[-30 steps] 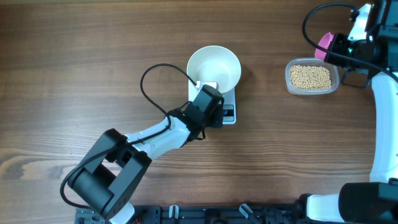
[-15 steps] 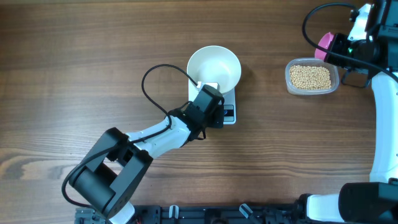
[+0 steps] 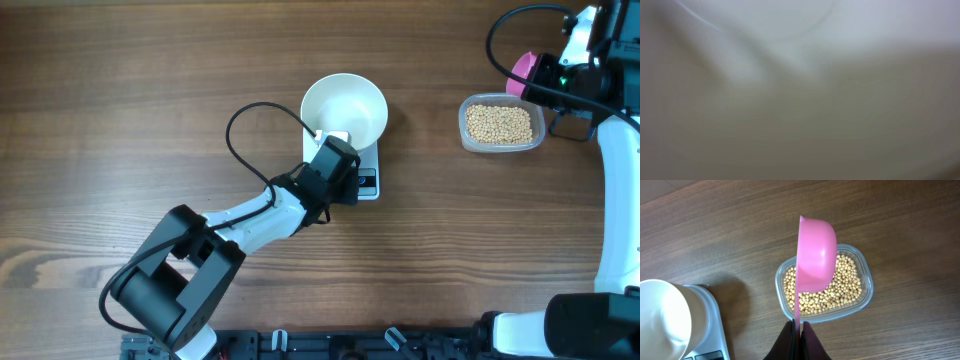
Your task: Scoop item into bowl and weigh 150g on scale
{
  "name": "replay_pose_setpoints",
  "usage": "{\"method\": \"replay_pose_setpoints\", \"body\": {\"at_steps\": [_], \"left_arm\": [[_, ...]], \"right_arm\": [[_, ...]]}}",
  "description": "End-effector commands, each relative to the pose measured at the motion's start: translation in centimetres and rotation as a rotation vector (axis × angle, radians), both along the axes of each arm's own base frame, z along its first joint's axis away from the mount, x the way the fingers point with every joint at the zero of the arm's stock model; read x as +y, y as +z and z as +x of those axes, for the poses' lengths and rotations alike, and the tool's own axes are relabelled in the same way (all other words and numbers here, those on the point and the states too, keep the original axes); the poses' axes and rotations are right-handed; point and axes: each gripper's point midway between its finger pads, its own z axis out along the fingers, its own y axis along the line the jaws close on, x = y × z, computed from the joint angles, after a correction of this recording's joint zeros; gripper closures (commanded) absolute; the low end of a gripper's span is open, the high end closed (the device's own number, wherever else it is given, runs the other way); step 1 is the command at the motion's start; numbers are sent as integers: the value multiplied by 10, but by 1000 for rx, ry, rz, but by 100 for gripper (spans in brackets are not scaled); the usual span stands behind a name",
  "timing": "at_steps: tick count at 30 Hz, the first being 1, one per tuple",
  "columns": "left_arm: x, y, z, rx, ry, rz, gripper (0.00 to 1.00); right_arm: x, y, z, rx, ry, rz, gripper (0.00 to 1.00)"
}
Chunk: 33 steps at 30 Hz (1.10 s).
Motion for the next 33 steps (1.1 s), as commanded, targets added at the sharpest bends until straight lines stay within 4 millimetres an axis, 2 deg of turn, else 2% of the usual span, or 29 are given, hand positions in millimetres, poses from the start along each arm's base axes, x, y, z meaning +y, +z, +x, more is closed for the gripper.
{"method": "replay_pose_setpoints", "body": {"at_steps": [1, 4, 33], "left_arm": [[13, -14, 3, 23, 37, 43, 96], [7, -14, -2, 44, 14, 17, 96], [7, -17, -8, 73, -8, 19, 96]], "right_arm": [[1, 7, 2, -23, 0, 12, 96], [1, 7, 2, -23, 0, 12, 96], [1, 7, 2, -23, -1, 13, 96]]}}
